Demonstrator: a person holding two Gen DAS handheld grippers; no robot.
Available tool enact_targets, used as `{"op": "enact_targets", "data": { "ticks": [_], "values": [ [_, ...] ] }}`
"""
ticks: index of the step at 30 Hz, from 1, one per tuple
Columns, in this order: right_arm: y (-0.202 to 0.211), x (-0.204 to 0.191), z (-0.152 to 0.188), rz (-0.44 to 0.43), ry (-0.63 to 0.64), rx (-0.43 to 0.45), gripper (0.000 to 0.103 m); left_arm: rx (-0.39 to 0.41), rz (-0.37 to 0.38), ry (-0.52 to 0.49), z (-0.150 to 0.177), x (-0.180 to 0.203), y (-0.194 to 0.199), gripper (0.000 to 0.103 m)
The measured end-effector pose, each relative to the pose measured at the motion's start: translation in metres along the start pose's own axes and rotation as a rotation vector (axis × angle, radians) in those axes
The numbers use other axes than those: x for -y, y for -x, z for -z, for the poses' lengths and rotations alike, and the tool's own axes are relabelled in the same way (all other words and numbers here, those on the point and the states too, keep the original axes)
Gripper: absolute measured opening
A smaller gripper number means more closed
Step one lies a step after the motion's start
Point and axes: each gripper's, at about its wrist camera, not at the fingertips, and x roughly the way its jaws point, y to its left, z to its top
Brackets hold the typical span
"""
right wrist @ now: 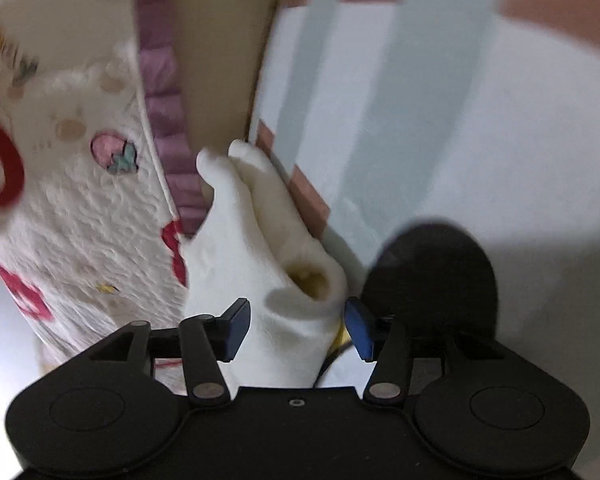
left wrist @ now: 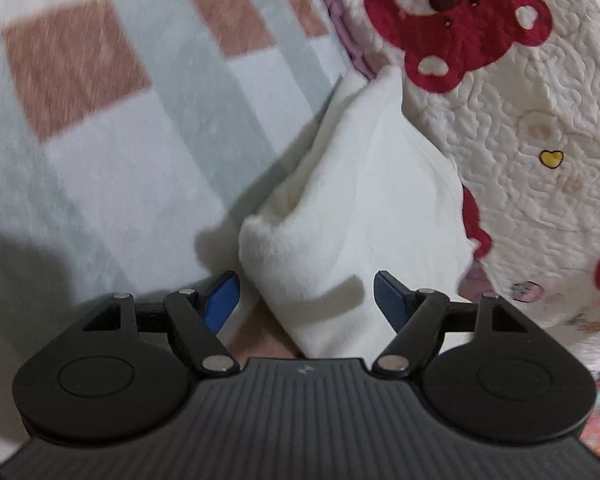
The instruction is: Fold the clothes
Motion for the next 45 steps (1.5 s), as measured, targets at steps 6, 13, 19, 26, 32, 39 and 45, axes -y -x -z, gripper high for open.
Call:
{"op": "enact_targets", "data": {
  "ticks": [6, 13, 19, 26, 32, 39, 45],
  "values": [
    [-0.012, -0.017, 0.007, 0.056, 0.134, -0.014, 0.059, 0.140, -0.066, -0.031, 0.005, 0.006, 0.002, 0.074],
    [-0.018, -0.029, 0.032, 0.102, 0.225, -0.002, 0.059, 0.072, 0.031, 0.146, 0.010, -0.003, -0.007, 0.073],
    [-0.033, -0.052, 0.037, 0.184, 0.341, 0.029, 0.063, 0.251, -0.029, 0.172, 0.003, -0.005, -0.002, 0.068],
    [-0.029, -0.040, 0.027, 0.128, 0.166, 0.083, 0.065, 0.253, -0.210, -0.161, 0.001, 0.025, -0.008, 0.033],
    [-0.044, -0.069, 0.021, 0.188, 0.344, 0.151, 0.069, 0.277, -0.204, -0.114, -0.005, 0.023, -0.017, 0.048],
    [-0.045, -0.082, 0.020, 0.167, 0.484, 0.147, 0.020, 0.212, -0.192, -0.258, -0.020, 0.039, -0.020, 0.020],
    [-0.008, -0.115, 0.023, 0.084, 0.643, 0.167, 0.018, 0.186, -0.214, -0.614, -0.009, 0.085, 0.013, 0.019]
  ]
}}
